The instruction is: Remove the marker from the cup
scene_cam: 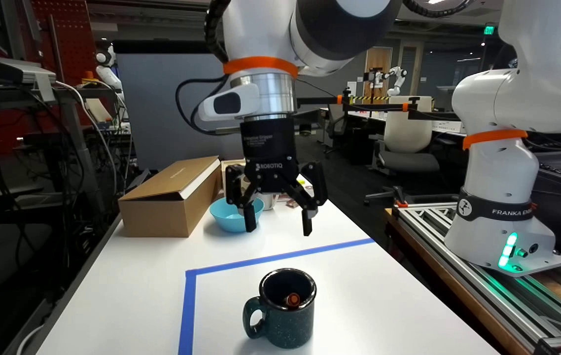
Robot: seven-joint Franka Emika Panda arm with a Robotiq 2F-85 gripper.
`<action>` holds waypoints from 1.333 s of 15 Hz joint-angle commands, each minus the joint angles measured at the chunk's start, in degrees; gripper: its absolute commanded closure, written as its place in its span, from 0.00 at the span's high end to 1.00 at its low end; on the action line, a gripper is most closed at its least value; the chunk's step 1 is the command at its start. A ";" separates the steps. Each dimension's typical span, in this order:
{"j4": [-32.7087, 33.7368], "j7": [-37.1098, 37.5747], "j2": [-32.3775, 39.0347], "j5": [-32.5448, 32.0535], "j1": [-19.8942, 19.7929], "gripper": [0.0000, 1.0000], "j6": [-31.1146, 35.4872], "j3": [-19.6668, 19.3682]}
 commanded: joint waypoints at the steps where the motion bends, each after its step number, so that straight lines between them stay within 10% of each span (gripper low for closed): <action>1: -1.64 -8.70 0.18 2.86 -0.79 1.00 -2.02 0.04; 10: -5.71 -23.34 1.58 1.43 -3.55 1.00 5.17 -1.14; 13: -8.36 -24.09 3.12 2.71 -3.18 1.00 14.73 -0.31; 20: -7.84 -22.58 5.35 2.42 -4.05 1.00 14.66 0.59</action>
